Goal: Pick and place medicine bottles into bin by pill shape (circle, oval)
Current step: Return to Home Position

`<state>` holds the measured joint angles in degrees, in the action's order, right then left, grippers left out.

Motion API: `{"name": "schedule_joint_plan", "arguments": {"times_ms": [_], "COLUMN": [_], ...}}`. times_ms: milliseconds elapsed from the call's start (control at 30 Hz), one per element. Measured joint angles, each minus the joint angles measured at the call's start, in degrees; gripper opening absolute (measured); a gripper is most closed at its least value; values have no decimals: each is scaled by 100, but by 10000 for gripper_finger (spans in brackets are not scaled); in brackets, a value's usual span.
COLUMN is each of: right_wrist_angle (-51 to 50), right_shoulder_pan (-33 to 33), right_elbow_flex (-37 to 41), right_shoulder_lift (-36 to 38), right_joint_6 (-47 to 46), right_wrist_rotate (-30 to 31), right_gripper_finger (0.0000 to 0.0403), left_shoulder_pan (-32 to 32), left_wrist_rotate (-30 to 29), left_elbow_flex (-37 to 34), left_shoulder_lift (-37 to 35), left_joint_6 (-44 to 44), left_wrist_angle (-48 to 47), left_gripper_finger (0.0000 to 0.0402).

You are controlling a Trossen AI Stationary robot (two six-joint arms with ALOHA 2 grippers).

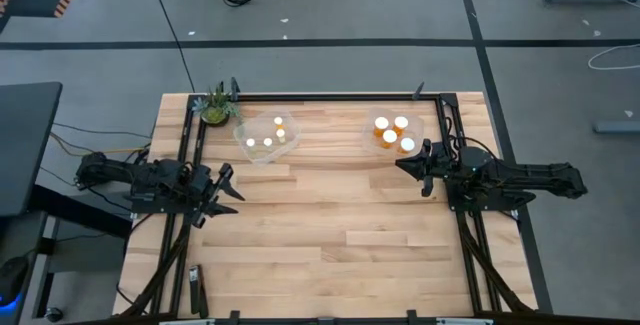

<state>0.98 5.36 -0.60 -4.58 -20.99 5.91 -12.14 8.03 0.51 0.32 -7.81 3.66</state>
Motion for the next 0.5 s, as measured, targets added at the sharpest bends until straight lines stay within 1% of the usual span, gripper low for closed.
{"name": "schedule_joint_plan", "arguments": {"times_ms": [500], "right_wrist_angle": [0], "right_shoulder_pan": [-1], "right_elbow_flex": [0], "right_shoulder_lift": [0], "right_joint_6": [-1], "right_wrist_rotate": [0], "right_gripper_finger": [36], "left_shoulder_pan": [0], "left_wrist_rotate": [-1], "left_elbow_flex": [0], "left_shoulder_lift": [0], "left_joint_6": [0], "left_wrist_angle": [0], "left_gripper_finger": [180]}}
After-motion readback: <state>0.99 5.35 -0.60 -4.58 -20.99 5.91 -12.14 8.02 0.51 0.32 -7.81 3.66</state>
